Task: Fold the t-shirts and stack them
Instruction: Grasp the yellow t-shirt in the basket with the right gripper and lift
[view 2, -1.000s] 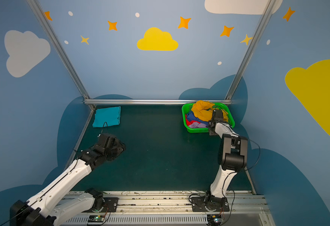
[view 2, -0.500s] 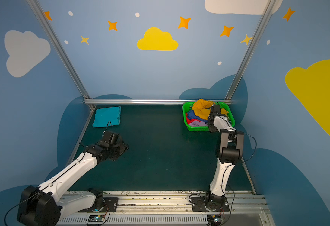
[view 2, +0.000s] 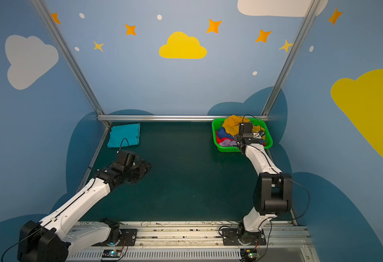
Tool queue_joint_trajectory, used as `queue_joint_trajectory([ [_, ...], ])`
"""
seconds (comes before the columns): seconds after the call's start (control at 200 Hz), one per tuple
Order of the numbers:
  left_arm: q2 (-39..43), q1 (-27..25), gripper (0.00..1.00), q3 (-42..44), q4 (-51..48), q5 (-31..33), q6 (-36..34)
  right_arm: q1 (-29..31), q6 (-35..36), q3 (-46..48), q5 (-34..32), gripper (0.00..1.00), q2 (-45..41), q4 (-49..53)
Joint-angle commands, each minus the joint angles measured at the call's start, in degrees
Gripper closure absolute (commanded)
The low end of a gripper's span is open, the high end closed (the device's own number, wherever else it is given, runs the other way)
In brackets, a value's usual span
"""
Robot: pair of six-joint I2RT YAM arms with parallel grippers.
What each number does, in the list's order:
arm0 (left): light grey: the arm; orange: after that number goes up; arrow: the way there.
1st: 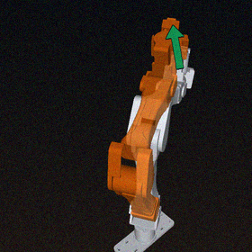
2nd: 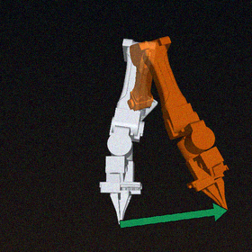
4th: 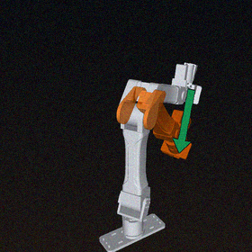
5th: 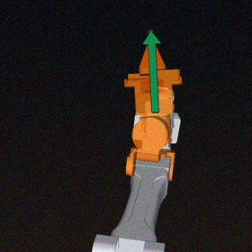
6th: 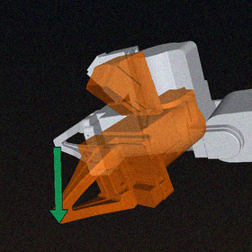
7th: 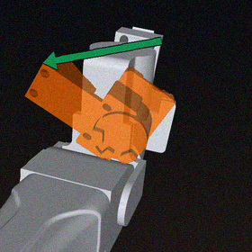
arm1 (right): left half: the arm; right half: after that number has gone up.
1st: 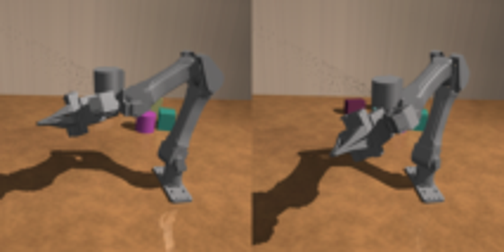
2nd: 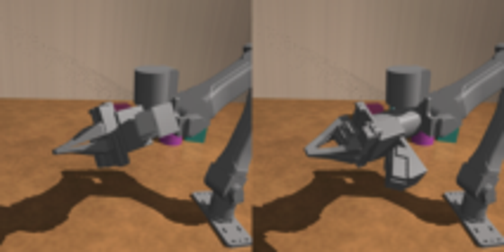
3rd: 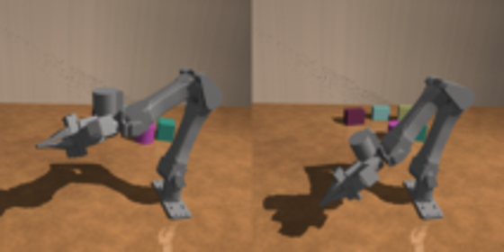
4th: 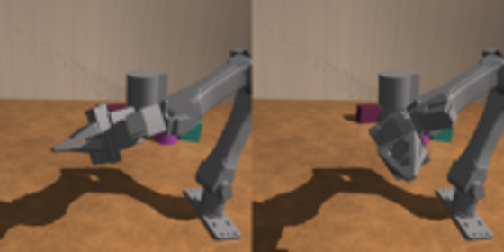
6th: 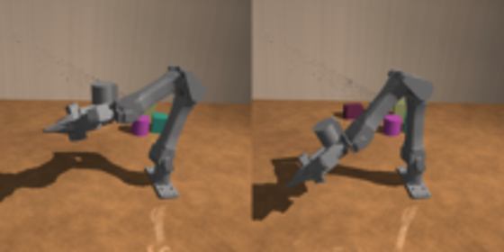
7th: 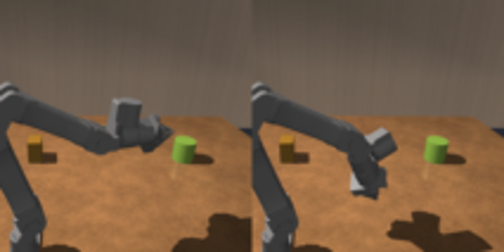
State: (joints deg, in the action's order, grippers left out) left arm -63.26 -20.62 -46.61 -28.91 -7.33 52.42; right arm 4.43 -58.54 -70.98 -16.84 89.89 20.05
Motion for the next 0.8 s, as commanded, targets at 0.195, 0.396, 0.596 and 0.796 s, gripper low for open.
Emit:
queue_joint_trajectory([
  [0.195, 2.18, 0.33, 0.2, 0.32, -0.89, 2.47, -2.5, 0.08, 24.32, -9.01, -6.62, 0.33, 2.86, 4.8],
  [0.396, 0.9, 0.56, 0.17, 1.08, 1.11, 3.64, -1.46, -1.64, 29.13, -14.08, -5.85, 0.29, 9.45, 2.21],
  [0.596, -1.96, 1.11, 0.16, 0.56, 0.99, 3.16, -1.71, -4.29, 26.12, -20.77, -5.78, 0.18, 18.78, 6.18],
  [0.796, -4.58, 1.61, 0.16, -0.8, 1.61, 1.91, -1.69, -4.73, 26.8, -24.62, -0.63, 0.85, 24.03, 2.95],
])
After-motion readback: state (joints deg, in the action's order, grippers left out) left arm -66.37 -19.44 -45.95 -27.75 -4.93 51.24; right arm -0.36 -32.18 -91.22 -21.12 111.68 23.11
